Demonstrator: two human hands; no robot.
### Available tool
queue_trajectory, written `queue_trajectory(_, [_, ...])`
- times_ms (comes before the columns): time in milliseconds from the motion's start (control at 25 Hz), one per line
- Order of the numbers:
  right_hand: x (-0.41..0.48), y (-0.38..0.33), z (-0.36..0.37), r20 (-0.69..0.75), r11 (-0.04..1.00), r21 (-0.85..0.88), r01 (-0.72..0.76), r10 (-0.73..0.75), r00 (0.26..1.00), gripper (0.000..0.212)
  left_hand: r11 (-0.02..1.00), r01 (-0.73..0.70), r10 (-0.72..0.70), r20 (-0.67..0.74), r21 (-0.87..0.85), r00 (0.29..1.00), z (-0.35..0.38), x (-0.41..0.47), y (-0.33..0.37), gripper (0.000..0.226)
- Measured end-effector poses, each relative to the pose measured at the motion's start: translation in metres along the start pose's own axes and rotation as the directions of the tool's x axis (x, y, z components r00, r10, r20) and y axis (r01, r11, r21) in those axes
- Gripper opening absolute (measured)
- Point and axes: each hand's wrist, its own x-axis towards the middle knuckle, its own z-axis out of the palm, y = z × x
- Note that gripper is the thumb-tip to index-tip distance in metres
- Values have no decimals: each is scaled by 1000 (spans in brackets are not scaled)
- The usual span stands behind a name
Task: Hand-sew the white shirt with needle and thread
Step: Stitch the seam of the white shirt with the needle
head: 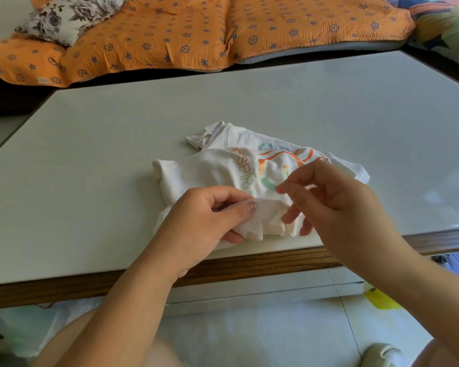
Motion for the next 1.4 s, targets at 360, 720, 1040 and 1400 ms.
queue_trajectory(360, [-5,-7,0,233,987,-51,-152,160,959,13,999,-23,23,5,-38,1000,0,-2,2,15])
queue_trajectory(720, [-4,-6,2,243,984,-19,-179,178,954,14,999,-25,25,12,-34,1000,-1,-3,3,23])
queue_trajectory(1040, [-4,-5,2,241,981,-11,-192,189,952,14,999,-29,30,6,-15,1000,-1,-2,2,23])
queue_trajectory(1400, [-5,-3,6,224,985,-60,-162,172,959,12,999,-44,44,21,31,999,0,-2,-2,15])
